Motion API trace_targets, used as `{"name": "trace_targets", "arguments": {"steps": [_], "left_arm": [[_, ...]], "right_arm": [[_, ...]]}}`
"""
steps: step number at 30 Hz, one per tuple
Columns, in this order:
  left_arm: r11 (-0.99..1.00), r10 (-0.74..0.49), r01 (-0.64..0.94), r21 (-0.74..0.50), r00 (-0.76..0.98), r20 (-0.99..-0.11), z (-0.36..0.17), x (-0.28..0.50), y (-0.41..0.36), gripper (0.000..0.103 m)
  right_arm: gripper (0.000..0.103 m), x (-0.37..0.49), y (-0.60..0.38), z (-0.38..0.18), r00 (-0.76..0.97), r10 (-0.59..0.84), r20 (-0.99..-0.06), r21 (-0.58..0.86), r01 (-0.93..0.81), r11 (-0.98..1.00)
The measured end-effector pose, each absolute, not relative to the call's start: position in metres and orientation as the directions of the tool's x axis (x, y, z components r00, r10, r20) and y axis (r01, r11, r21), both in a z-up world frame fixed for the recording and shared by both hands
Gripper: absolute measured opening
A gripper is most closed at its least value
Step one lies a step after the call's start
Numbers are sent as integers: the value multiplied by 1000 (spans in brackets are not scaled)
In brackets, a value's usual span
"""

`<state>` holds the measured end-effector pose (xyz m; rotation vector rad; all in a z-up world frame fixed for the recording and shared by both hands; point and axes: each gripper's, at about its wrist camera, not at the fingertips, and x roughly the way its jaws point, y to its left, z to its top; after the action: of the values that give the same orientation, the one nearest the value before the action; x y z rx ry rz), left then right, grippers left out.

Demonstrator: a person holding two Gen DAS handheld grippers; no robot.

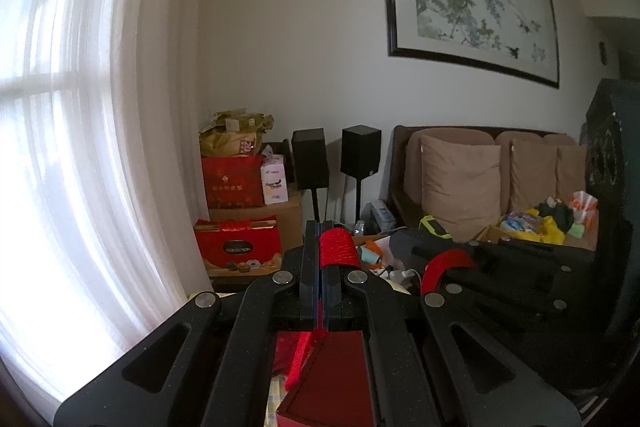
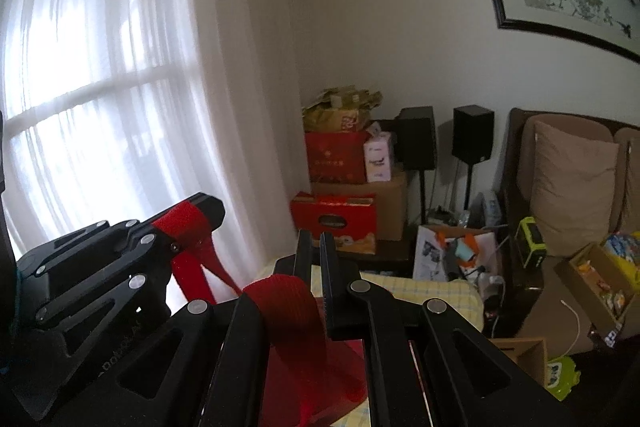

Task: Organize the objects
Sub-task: 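Carry the red gift bag with both grippers away from the table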

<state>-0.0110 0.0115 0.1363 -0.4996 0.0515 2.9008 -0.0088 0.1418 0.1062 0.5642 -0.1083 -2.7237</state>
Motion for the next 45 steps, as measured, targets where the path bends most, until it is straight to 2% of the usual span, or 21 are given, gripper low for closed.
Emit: {"name": "trace_targets", "arguments": {"steps": [17, 24, 36, 45], "left_arm": [[-964, 267, -250, -94, -894, -361, 163, -12, 13, 0], [-947, 321, -289, -140, -863, -389, 171, -16, 26, 0], [-936, 350, -325, -134, -829, -437, 185, -19, 80, 0], [-924, 379, -348, -156, -789, -484, 189, -24, 135, 0]], "right_arm": [[0, 13, 147, 148, -916, -201, -347, 28, 204, -979], [0, 13, 163, 155, -911, -183, -369, 68, 170, -983], [0, 8, 210, 164, -908, -87, -409, 99, 51, -994], [0, 14, 260, 168, -902, 13, -432, 65, -45, -997]]}}
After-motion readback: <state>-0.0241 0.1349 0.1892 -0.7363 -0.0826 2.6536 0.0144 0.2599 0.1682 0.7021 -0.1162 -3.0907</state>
